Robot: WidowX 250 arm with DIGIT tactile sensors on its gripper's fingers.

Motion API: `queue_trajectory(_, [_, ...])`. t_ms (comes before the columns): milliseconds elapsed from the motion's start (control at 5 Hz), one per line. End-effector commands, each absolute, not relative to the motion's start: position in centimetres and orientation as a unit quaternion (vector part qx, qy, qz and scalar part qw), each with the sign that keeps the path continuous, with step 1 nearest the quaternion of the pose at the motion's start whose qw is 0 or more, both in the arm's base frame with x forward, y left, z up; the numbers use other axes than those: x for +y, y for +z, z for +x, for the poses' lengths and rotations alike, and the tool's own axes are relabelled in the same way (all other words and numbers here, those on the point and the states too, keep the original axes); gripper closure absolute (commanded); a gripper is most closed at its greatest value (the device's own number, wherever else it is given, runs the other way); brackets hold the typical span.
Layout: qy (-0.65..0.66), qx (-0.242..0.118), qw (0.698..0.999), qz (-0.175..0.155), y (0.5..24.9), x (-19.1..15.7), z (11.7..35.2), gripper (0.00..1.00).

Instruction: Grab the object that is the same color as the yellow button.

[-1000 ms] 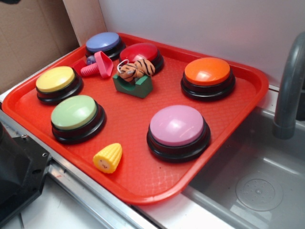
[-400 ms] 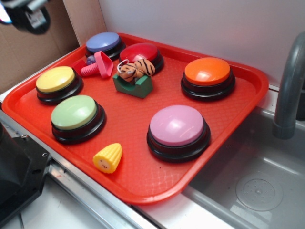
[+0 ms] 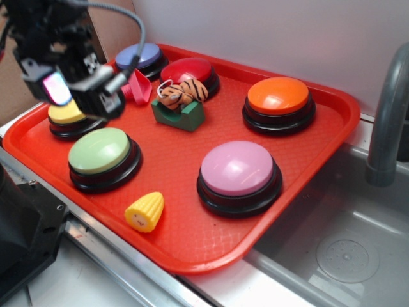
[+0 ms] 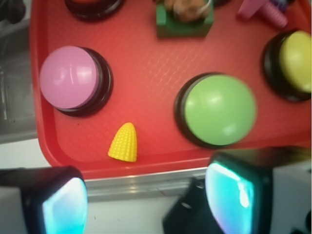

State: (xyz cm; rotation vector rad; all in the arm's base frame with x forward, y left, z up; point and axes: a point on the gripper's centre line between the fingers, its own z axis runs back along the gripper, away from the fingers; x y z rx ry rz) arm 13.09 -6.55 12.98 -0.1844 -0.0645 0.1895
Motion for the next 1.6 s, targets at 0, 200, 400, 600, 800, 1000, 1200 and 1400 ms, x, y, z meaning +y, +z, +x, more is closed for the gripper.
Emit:
queue_trajectory(0, [0.101,-0.022,0.99,-0.092,8.1,-9.3,14.5,0.0])
queue_trajectory(200, [0.115,-0.021,0.989,-0.088,6.1,-10.1,14.8,0.0])
queue_trajectory(400, [0.121,-0.007,0.989,-0.083,4.4,-10.9,14.8,0.0])
queue_trajectory(600, [0.126,0.003,0.989,-0.083,3.3,-11.0,14.4,0.0])
queue_trajectory(800, [0.128,0.006,0.989,-0.079,2.9,-11.1,14.5,0.0])
queue_trajectory(1000, [0.135,0.018,0.988,-0.067,2.4,-11.3,14.5,0.08])
queue_trajectory(1200, [0.145,0.023,0.987,-0.058,2.4,-11.3,14.7,1.0])
queue_trajectory(1400, [0.163,0.031,0.985,-0.035,3.2,-11.1,15.0,1.0])
